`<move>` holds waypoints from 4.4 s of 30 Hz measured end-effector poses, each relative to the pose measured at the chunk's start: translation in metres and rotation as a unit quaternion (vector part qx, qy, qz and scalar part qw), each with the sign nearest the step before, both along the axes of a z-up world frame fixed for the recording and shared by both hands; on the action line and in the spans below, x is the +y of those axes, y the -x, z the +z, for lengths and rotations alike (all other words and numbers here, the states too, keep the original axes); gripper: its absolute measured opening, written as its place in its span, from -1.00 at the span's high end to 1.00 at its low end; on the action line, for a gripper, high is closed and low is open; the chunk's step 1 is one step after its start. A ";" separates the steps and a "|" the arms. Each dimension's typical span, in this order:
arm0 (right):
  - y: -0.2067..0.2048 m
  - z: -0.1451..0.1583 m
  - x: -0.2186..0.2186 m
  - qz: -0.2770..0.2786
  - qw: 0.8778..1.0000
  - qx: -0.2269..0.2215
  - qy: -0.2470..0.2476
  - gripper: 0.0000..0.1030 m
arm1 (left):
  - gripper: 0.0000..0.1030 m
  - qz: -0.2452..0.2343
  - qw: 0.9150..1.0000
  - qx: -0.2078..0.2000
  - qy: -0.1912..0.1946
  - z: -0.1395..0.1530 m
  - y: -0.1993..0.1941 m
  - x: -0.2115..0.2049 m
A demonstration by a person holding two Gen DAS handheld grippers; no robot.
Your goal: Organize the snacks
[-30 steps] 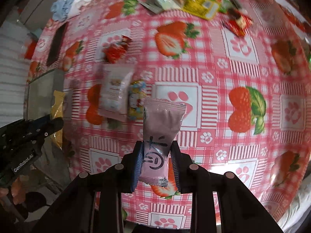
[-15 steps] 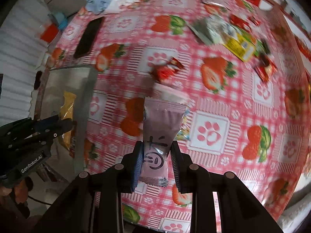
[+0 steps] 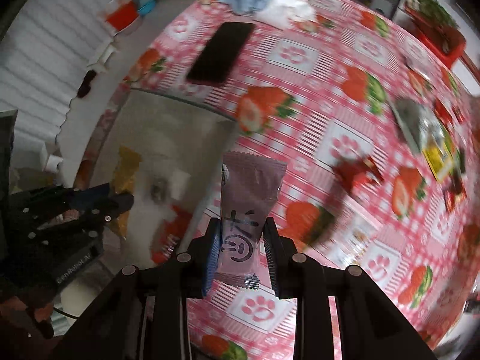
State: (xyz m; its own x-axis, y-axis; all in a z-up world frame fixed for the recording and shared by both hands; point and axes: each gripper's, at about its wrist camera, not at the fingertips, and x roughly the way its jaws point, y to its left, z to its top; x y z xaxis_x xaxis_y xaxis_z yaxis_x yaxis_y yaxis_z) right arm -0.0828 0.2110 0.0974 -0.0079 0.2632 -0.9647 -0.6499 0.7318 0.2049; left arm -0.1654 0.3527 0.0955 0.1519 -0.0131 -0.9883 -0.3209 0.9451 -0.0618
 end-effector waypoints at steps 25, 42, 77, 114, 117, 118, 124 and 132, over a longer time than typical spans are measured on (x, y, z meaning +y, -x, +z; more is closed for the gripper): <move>0.026 -0.047 0.094 0.063 0.994 0.084 0.017 0.41 | 0.49 0.047 0.997 0.065 -0.005 -0.042 0.041 0.038; 0.015 -0.043 0.066 0.023 0.998 0.048 0.041 -0.69 | -0.51 0.053 0.997 0.058 -0.025 -0.030 0.037 0.030; -0.020 -0.019 -0.008 -0.076 0.997 -0.009 0.031 -0.69 | -0.52 -0.015 0.997 0.056 -0.043 -0.025 0.005 -0.019; -0.066 -0.117 -0.159 -0.314 0.936 0.128 0.089 -1.00 | -0.52 -0.082 0.993 0.072 -0.042 -0.024 -0.032 -0.065; -0.056 -0.119 -0.187 -0.339 0.927 0.132 0.086 -1.00 | -0.52 -0.100 0.991 0.073 -0.039 -0.026 -0.039 -0.080; -0.052 -0.120 -0.197 -0.349 0.923 0.135 0.085 -1.00 | -0.52 -0.109 0.991 0.074 -0.038 -0.027 -0.043 -0.086; -0.022 -0.123 -0.247 -0.385 0.907 0.141 0.092 -1.00 | -0.52 -0.151 0.984 0.081 -0.036 -0.036 -0.056 -0.123; 0.018 -0.112 -0.304 -0.422 0.894 0.136 0.068 -1.00 | -0.53 -0.192 0.978 0.069 -0.048 -0.039 -0.091 -0.163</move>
State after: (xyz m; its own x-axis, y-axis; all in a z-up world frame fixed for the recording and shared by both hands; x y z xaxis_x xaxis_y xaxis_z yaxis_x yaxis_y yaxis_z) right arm -0.1005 -0.0931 -0.0142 -0.1017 0.1666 -0.9808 0.2059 0.9681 0.1431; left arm -0.0745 0.1902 0.0561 0.0200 0.0514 -0.9985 0.0593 0.9969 0.0525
